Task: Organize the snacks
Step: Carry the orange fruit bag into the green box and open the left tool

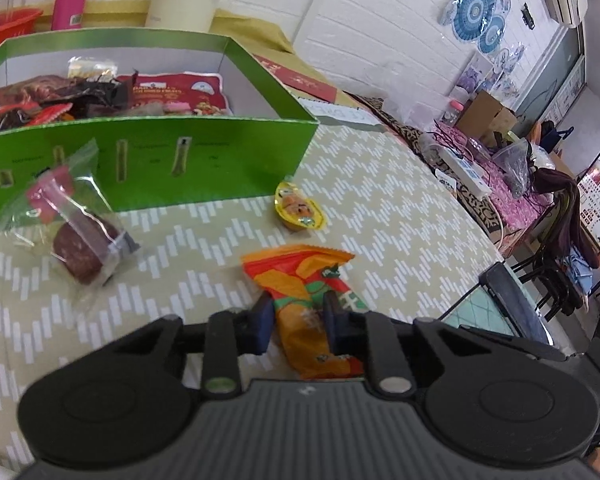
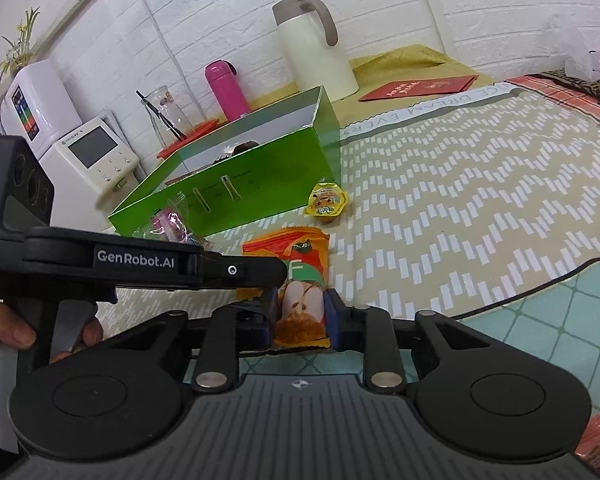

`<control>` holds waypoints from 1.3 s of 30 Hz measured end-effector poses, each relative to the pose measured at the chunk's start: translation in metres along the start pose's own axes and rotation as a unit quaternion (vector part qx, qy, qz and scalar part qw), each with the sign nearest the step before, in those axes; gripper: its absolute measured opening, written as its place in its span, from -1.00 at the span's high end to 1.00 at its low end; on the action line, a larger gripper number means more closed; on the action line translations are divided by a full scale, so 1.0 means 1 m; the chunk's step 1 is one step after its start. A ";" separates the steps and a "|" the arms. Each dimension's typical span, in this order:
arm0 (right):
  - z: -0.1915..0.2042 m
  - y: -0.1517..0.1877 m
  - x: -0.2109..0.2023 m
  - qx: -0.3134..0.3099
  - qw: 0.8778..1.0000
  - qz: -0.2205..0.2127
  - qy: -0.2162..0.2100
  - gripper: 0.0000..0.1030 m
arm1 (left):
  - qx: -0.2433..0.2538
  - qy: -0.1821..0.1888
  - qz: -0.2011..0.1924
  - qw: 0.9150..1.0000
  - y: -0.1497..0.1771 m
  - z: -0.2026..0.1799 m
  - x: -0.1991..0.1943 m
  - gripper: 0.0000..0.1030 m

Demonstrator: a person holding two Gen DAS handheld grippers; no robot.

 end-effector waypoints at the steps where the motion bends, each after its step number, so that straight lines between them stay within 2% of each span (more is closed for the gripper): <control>1: -0.001 0.000 -0.001 0.004 1.000 0.001 -0.003 0.28 | -0.004 0.003 -0.001 1.000 0.001 -0.001 -0.002 0.71; 3: 0.003 -0.001 -0.005 -0.002 1.000 -0.001 -0.007 0.40 | -0.010 0.010 -0.004 1.000 0.002 -0.002 -0.007 0.74; 10: 0.029 -0.021 -0.020 -0.045 0.998 -0.029 -0.019 0.42 | -0.004 -0.002 -0.053 0.999 -0.013 -0.007 -0.048 0.77; 16: 0.056 -0.067 -0.024 -0.093 0.993 -0.064 -0.029 0.42 | -0.008 -0.004 -0.102 0.995 -0.057 0.000 -0.082 0.78; 22: 0.064 -0.115 -0.013 -0.117 0.988 -0.092 -0.039 0.42 | -0.002 -0.008 -0.135 0.991 -0.105 0.006 -0.092 0.78; 26: 0.057 -0.130 0.001 -0.113 0.989 -0.090 -0.041 0.42 | -0.002 -0.009 -0.134 0.991 -0.122 0.016 -0.081 0.78; 39: 0.027 -0.138 0.060 -0.105 0.992 -0.063 -0.035 0.41 | -0.020 -0.015 -0.096 0.995 -0.144 0.056 -0.020 0.78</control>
Point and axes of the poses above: each gripper's, at about its wrist camera, not at the fingertips, and x roughly the way its jaws point, z to its left, y to its underside, the point moved 8 cm from there along x, roughly the way its jaws point, and after that the axes turned 8 degrees about z, right-handed, at the moved point
